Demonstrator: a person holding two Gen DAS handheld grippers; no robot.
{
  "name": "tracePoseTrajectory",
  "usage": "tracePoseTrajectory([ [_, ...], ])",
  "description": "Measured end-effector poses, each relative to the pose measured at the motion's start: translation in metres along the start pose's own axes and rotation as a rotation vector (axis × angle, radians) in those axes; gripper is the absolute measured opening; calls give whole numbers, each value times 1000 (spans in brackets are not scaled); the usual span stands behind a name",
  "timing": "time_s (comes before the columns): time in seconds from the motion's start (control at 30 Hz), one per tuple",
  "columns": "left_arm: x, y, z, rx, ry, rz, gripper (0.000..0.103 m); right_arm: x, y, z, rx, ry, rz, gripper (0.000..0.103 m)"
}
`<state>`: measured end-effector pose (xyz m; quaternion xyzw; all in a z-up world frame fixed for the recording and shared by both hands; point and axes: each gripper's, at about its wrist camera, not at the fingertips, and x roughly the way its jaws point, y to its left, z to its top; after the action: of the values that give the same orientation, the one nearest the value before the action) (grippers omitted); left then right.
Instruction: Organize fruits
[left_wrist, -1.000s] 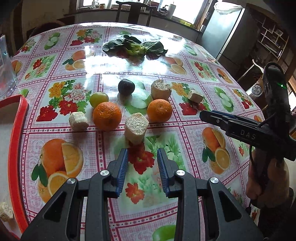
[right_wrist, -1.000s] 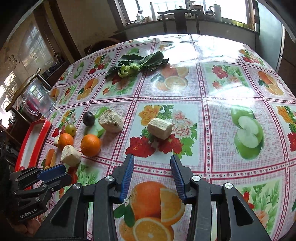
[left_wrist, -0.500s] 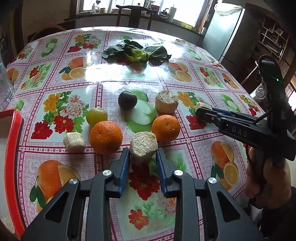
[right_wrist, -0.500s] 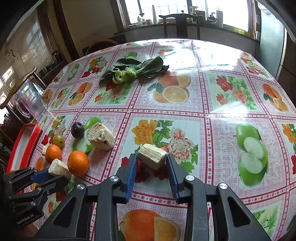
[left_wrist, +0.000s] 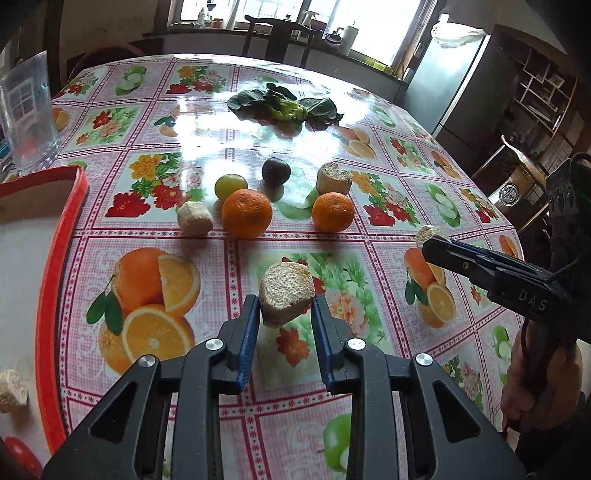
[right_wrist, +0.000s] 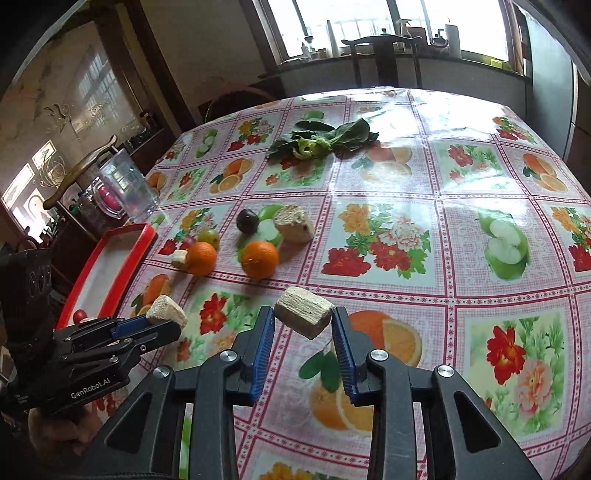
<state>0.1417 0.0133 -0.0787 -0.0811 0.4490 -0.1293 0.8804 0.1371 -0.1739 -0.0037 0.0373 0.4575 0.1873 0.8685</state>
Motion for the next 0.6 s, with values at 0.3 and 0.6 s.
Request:
tracePoseTrajectory([
  [0.3,-46,26,-20,-40,-58,29,26,-14,44,-12,-32,-3,74,33],
  [0.6,-87,57,-35,-90,-118,67,26,-7,96,-23,-84,23,130,33],
])
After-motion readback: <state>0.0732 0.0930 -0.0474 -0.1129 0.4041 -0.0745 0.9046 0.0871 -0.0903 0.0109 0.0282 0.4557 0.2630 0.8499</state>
